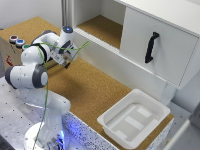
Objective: Pull the drawer
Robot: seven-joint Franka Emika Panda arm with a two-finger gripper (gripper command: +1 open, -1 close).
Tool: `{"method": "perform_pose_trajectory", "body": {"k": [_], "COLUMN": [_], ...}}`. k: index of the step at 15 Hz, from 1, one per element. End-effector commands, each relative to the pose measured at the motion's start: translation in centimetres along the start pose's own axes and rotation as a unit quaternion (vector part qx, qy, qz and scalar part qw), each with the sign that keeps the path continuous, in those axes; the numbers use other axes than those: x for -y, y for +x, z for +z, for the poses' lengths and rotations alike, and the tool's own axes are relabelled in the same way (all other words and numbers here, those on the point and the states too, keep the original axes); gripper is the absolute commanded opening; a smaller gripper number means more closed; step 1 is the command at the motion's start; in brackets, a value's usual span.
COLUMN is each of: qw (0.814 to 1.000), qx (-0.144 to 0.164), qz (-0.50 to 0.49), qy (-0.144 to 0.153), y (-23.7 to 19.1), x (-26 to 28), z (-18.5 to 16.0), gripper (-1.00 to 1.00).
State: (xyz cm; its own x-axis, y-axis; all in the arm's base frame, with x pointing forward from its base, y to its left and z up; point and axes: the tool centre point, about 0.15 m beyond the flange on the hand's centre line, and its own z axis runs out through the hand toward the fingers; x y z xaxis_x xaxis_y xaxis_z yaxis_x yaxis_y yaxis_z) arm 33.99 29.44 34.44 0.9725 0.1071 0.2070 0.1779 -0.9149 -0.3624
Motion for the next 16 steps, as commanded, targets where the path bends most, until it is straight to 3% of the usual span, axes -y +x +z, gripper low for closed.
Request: {"method": "perform_pose_trajectory", "body": {"k": [1, 7, 13, 14, 16], "qw": [0.998, 0.995, 0.998, 0.998, 0.997], "qx": [0.044, 0.061, 0.031, 0.044, 0.04], "qz": [-0.029, -0.05, 0.002, 0.003, 0.019], "qy": [0.043, 0.057, 0.047, 0.053, 0.059], "y": [2.4, 2.2, 0.5, 0.4, 0.3], "x": [2.7, 4.3, 4.3, 4.4, 4.1], "z": [4.5, 5.9, 6.1, 7.0, 7.7], "gripper": [1.0, 1.0, 1.0, -1.0, -1.0]}}
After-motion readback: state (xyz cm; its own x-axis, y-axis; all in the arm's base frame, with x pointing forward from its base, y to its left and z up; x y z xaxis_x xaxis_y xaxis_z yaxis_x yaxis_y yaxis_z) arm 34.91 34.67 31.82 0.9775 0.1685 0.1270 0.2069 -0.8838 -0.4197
